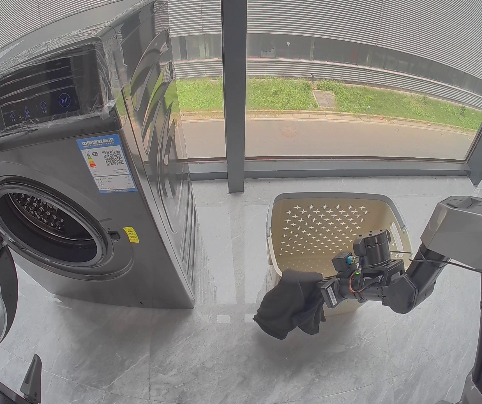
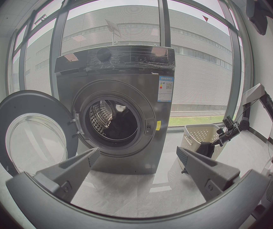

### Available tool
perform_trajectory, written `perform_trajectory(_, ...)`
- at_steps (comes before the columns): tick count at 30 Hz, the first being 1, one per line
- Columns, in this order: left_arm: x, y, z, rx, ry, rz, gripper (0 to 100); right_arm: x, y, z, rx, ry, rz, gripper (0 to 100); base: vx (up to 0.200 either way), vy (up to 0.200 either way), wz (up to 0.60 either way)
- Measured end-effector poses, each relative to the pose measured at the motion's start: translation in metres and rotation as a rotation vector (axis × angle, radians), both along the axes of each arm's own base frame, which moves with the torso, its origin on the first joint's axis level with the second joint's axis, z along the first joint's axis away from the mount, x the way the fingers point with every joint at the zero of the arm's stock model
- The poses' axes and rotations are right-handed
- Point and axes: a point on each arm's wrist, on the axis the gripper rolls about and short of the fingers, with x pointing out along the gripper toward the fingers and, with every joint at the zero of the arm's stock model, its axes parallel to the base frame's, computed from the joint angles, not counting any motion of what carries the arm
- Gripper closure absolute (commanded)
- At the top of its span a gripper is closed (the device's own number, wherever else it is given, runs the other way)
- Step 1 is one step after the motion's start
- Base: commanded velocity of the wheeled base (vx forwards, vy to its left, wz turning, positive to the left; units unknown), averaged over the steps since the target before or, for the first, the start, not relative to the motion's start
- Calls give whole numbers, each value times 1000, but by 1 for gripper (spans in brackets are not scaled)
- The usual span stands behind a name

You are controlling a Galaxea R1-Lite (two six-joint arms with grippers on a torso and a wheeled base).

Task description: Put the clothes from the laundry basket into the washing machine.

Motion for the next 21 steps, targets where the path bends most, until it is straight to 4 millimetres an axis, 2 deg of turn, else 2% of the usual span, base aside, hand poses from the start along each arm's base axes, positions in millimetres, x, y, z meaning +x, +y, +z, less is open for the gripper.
perform_trajectory(11, 0, 0, 0, 0, 0, 1, 0, -20, -8, 43, 28, -67, -11, 100, 0, 0, 0)
perform_trajectory(17, 0, 0, 0, 0, 0, 0, 0, -38, -14, 82, 73, -147, -43, 100, 0, 0, 0)
perform_trajectory(21, 0, 0, 0, 0, 0, 0, 0, -54, -21, 115, 119, -223, -61, 100, 0, 0, 0)
